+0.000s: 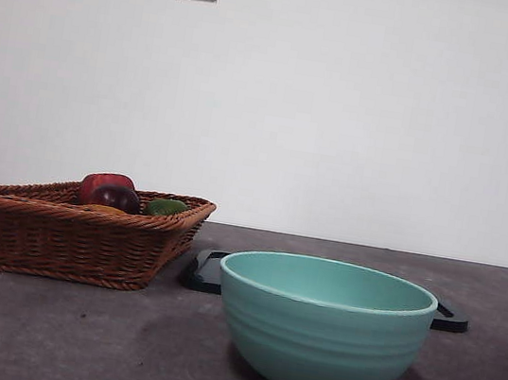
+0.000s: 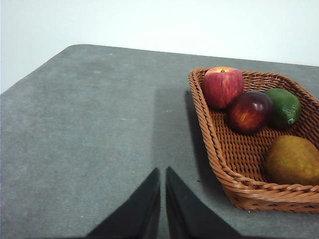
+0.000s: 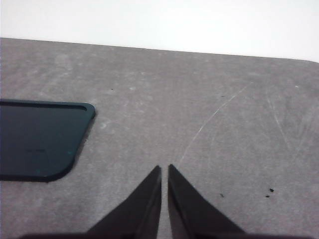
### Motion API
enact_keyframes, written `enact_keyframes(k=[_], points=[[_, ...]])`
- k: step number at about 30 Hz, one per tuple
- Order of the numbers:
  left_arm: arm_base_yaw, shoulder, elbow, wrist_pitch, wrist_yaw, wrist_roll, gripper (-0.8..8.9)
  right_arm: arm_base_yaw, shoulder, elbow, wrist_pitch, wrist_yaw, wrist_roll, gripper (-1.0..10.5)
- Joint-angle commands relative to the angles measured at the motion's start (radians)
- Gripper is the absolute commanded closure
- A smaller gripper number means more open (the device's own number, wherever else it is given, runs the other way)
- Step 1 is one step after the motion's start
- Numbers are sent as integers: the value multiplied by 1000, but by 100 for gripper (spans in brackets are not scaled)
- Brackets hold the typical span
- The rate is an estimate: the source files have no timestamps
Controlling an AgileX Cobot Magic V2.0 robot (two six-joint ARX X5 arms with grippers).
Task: Pick up the wifruite, put it on the bowl, pick up the plate, put it on desk
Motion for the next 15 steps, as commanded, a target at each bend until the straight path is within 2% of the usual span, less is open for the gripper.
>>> enact_keyframes(k=[1,4,9,15], points=[[2,-2,-20,6,-1,-7,798,-2,-1,-5,7,-22,89,930],[2,-2,-19,19,0,-48,798,-2,-1,-3,10,-71,157,934],[1,-2,-10,42,0,-74,798,2,-1,21,9,-77,277,936],[0,0,47,43,0,-149,798,2,0,102,8,-69,331,936]])
